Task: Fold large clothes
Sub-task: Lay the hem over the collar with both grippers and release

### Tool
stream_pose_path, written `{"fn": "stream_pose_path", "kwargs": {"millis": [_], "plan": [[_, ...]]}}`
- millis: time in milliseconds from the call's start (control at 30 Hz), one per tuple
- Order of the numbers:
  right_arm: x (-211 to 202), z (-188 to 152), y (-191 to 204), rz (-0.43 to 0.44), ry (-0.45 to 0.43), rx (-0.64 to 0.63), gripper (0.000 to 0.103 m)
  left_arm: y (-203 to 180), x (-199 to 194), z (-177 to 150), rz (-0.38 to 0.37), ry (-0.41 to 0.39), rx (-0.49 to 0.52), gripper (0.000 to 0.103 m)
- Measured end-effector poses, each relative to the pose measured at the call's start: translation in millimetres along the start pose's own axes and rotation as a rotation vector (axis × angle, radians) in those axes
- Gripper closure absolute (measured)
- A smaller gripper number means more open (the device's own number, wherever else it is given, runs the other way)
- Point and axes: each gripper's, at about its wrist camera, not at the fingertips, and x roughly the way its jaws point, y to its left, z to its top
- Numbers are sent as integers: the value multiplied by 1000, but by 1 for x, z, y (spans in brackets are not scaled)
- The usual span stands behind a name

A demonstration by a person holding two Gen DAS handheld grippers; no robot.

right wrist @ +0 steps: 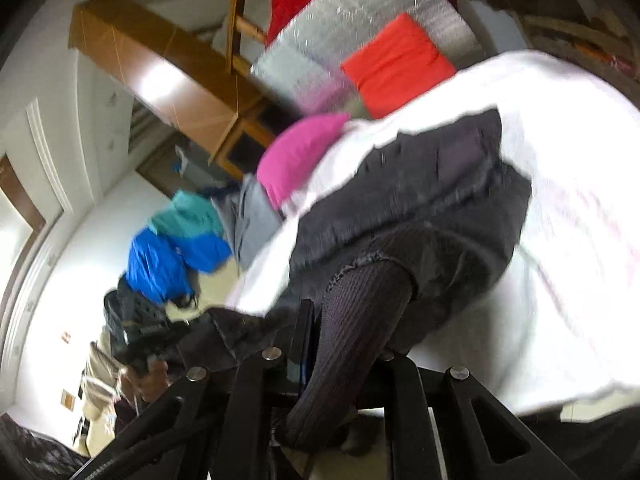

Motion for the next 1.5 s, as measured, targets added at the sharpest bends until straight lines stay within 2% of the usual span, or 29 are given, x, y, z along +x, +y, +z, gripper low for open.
{"fn": "stream_pose_path", "kwargs": {"millis": [233,367,533,633,767,900,1000,1133,1233,1267,1333,1367,1400,1433,1500], "plan": [[6,80,-4,-4,-137,25,89,11,18,79,-55,-103,-74,92],[34,132,-25,-27,-202,85,88,18,44,135,-68,-148,-120,92],[90,186,-71,-78,-253,179,88,26,100,190,-36,-171,-129,93],[138,216,-108,-132,-246,238,89,38,143,220,-8,-146,-150,93],[186,241,-144,-191,-225,280,89,57,190,254,-10,-127,-191,93],[220,265,-165,-208,-227,276,89,61,211,282,-8,-147,-185,93],[240,279,-173,-221,-226,256,89,66,229,296,21,-152,-180,93],[264,287,-185,-222,-238,240,89,82,249,296,55,-154,-196,93],[285,287,-197,-227,-210,254,88,98,255,290,46,-170,-220,92],[288,287,-199,-227,-205,258,85,102,256,287,36,-181,-227,90],[289,288,-201,-201,-185,280,71,104,254,282,25,-198,-233,88],[286,287,-202,-174,-179,297,50,103,252,279,21,-209,-226,88],[282,287,-202,-142,-182,321,24,99,247,276,31,-225,-211,78],[274,288,-199,-120,-198,337,17,96,242,274,42,-235,-204,60],[256,288,-190,-121,-258,320,15,86,220,264,81,-293,-183,37]]}}
